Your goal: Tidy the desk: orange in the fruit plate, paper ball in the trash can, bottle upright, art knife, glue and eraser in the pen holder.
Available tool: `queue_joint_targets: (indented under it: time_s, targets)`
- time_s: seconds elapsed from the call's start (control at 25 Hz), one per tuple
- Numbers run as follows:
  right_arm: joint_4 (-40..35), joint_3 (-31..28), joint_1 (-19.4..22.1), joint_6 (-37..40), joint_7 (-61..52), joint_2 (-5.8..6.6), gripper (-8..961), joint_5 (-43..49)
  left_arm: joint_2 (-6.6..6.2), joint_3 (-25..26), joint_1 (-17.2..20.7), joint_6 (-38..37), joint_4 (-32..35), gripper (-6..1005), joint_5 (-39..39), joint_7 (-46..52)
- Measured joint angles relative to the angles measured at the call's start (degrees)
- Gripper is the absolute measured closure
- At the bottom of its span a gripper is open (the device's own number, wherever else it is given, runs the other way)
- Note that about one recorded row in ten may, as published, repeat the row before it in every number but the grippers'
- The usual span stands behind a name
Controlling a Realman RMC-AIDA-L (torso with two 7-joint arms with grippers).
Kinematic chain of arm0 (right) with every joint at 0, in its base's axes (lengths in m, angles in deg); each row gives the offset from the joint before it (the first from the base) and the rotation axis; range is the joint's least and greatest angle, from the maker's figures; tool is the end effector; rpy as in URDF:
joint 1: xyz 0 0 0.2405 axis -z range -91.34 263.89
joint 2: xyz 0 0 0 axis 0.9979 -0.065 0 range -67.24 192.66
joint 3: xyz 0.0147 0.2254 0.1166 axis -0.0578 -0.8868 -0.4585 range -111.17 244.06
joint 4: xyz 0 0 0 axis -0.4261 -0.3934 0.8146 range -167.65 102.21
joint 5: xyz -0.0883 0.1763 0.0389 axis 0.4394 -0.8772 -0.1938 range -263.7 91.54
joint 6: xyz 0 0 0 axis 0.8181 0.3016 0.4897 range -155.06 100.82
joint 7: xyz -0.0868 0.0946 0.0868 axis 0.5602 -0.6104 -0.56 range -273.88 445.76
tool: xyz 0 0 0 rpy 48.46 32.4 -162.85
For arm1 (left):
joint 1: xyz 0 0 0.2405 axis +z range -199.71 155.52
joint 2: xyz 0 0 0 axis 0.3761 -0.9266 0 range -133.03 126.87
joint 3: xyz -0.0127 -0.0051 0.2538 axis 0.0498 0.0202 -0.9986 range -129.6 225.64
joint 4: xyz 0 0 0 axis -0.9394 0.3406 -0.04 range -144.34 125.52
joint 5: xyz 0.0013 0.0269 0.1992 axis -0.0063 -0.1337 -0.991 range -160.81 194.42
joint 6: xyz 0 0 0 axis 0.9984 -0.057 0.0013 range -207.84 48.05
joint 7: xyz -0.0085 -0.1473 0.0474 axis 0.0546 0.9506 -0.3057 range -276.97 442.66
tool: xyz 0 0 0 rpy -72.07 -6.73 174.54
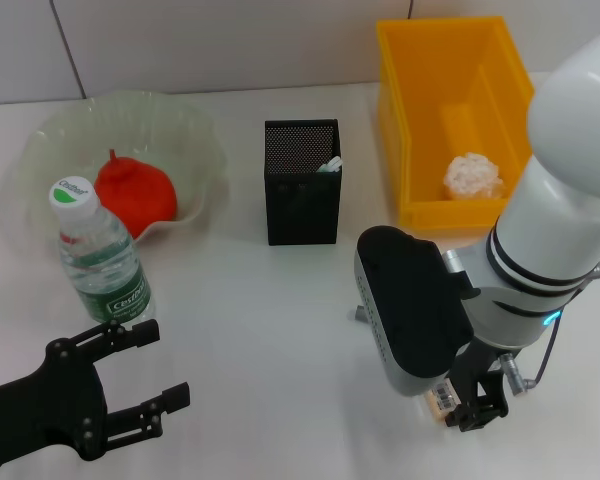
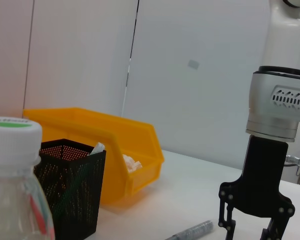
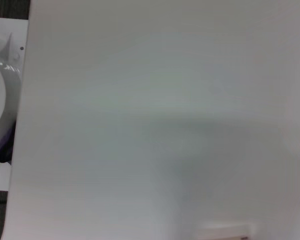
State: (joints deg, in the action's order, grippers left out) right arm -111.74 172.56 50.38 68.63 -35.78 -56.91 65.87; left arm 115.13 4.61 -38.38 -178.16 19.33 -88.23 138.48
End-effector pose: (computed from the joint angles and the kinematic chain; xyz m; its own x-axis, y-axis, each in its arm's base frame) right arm 0.1766 0.2881 -0.0668 0.7380 0.1110 0.6656 0.0884 -0.9938 0.0677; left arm -0.2943 0.2347 -0.0198 0.7556 0.2031 0.6227 0.3775 -0.9120 -0.1605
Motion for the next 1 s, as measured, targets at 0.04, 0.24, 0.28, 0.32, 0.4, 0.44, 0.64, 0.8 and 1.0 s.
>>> queue_joint_targets:
  time_s: [0.04, 0.24, 0.28, 0.32, 0.4, 0.44, 0.64, 0.8, 1.0]
  targets:
    - [0.0, 0.0, 0.0, 0.0, 0.0, 0.00, 409, 0.0, 0.00, 0.0, 0.0, 0.0, 0.0, 197, 0.0, 0.0]
    - [0.8, 0.1, -0.3, -0.6, -0.5, 0.00, 469, 0.0, 0.00, 0.0, 0.0, 0.0, 0.0, 197, 0.0, 0.0]
    - [0.9, 0.1, -0.3, -0.7, -0.5, 0.00, 473, 0.0, 0.00, 0.0, 0.0, 0.0, 0.0, 197, 0.0, 0.0]
    - [1.0, 0.2, -0.3, -0.8, -0.5, 0.00, 477, 0.0, 0.00, 0.0, 0.0, 0.0, 0.0, 197, 0.0, 0.0]
    - [1.1, 0.3, -0.3, -1.0, -0.7, -0.02, 481, 0.0, 0.00, 0.0, 0.0, 0.0, 0.0, 197, 0.0, 0.0]
    - [1.1, 0.3, -0.3, -1.0, -0.7, -0.02, 482, 0.0, 0.00, 0.0, 0.0, 0.0, 0.0, 197, 0.0, 0.0]
    - [1.2, 0.3, -0.2, -1.1, -1.2, -0.04, 516, 0.0, 0.00, 0.0, 0.0, 0.0, 0.0, 197, 0.0, 0.0]
    - [-0.6, -1.3, 0.0, -0.8, -1.8, -0.06, 545, -1.1, 0.00, 0.0, -0.1, 0.0, 0.0, 197, 0.0, 0.0]
    - [-7.7, -11.8, -0.4, 0.2, -4.3, 0.08, 546, -2.8, 0.00, 0.0, -0.3, -0.2, 0.1, 197, 0.0, 0.0]
